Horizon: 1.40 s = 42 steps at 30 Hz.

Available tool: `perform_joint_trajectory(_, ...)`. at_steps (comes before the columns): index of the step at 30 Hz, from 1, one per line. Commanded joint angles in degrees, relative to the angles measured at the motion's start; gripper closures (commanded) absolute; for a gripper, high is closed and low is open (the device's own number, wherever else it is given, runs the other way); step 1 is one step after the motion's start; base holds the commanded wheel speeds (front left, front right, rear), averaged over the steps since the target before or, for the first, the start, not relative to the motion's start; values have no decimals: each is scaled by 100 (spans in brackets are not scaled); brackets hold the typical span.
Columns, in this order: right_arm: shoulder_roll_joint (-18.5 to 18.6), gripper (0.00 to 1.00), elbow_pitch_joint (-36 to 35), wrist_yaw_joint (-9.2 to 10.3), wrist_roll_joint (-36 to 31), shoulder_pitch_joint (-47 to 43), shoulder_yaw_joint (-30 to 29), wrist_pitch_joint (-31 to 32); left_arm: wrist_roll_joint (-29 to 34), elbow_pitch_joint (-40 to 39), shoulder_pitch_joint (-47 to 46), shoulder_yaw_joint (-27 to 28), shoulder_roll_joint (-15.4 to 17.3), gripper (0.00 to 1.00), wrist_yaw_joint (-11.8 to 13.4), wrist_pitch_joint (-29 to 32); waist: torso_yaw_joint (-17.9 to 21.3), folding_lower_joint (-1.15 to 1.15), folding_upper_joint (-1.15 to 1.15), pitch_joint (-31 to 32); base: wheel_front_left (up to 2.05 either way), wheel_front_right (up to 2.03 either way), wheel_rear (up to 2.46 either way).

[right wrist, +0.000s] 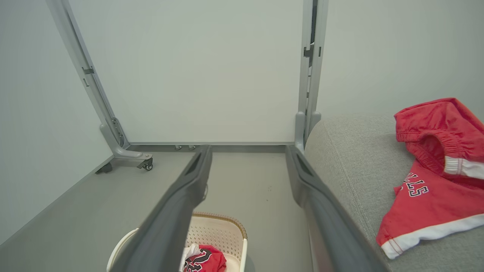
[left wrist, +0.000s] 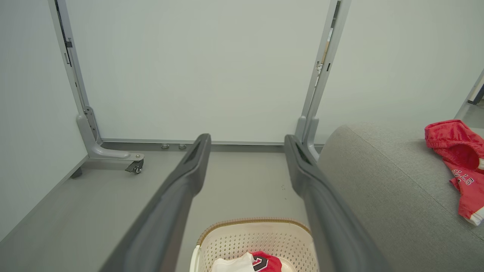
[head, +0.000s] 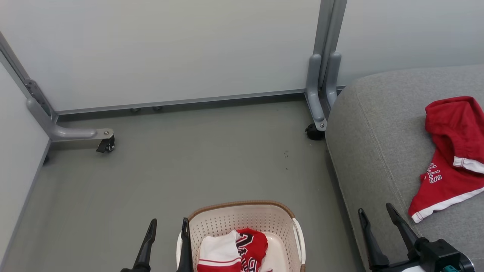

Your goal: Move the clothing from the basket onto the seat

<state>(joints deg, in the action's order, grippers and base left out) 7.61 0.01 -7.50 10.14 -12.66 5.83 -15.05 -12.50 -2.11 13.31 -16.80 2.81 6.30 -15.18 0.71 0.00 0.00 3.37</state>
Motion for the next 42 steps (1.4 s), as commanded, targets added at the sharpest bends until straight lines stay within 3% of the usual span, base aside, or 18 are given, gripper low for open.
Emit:
perform_joint_trajectory(1, 24, 0, 0, 2, 2, 20, 9, -19, 47, 8, -103, -3, 15, 0, -8, 5, -8, 0, 0, -103, 0, 0, 0)
perform_joint_trajectory(8, 80, 0, -89, 2, 28, 172, 7, -19, 99, 28, -237, -65, 15, 0, -31, 6, -30, 0, 0, -606, 0, 0, 0)
perform_joint_trajectory(22, 375, 0, -518, 2, 156, 1433, -320, -19, 398, 755, -1804, -491, 16, 0, -460, 6, -65, 0, 0, -2874, 0, 0, 0)
perform_joint_trajectory(34, 520, 0, -817, 2, 103, 2228, -450, -19, 757, 3712, -3940, -1240, 19, 0, -1061, 39, 206, 0, 0, -4067, 0, 0, 0)
perform_joint_trajectory(42, 354, 0, -829, 2, 157, 2597, -366, -19, 304, 5115, -5360, -1922, 19, 0, -823, 480, 571, 0, 0, -4672, 0, 0, 0)
